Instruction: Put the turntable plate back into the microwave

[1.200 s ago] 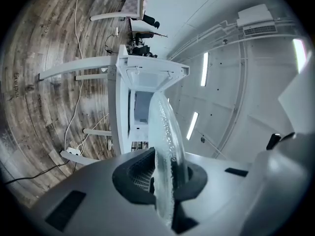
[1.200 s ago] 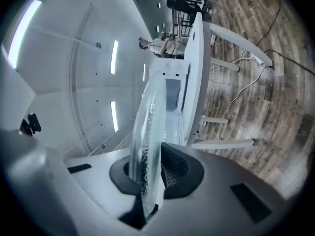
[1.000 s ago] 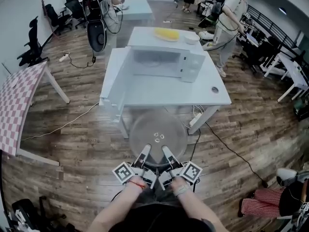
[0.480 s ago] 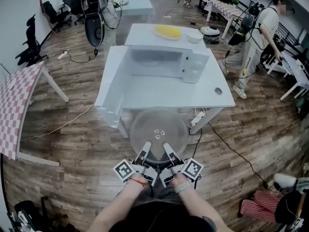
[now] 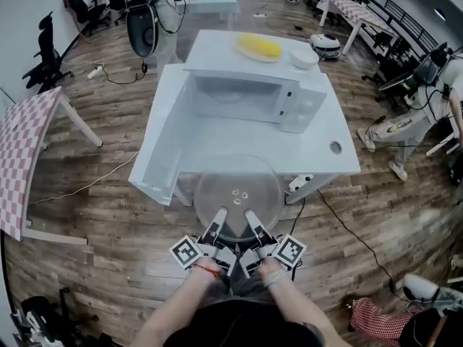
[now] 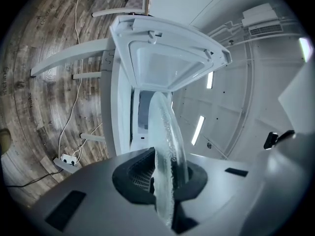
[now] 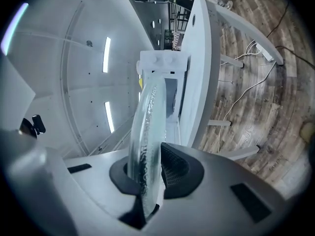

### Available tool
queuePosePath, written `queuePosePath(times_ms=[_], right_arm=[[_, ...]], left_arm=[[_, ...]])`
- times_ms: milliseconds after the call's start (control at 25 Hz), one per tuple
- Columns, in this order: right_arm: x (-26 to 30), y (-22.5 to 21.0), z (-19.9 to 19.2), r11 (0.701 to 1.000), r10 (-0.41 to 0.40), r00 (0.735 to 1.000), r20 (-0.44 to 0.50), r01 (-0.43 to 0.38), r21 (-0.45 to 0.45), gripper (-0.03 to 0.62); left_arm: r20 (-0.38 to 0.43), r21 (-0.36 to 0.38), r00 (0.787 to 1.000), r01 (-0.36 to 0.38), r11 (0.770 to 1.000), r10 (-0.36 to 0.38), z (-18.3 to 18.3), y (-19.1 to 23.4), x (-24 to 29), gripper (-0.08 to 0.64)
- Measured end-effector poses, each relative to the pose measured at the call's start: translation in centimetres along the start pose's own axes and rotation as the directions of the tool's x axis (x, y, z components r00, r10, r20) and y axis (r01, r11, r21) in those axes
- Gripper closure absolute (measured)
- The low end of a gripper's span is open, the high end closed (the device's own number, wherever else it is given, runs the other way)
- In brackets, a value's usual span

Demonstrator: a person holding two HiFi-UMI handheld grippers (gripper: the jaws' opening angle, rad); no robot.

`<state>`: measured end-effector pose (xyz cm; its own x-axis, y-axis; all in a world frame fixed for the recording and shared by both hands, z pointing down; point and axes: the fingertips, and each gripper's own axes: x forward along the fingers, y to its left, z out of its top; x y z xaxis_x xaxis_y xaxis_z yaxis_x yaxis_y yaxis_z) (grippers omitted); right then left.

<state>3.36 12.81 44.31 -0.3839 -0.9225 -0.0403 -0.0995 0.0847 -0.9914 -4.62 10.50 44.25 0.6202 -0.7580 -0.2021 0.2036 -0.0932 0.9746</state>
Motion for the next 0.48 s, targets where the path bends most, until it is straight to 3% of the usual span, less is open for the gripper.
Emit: queuePosePath(times_ms=[480], right_arm=[[4.5,-2.1,4.2,0.999,-0.006,0.999,-0.042,0.008,0.038,0.549]], left_arm=[[0.048,0.000,0.998,-0.031,1.000,0.031,1.9,2.2,5.4,0.528]])
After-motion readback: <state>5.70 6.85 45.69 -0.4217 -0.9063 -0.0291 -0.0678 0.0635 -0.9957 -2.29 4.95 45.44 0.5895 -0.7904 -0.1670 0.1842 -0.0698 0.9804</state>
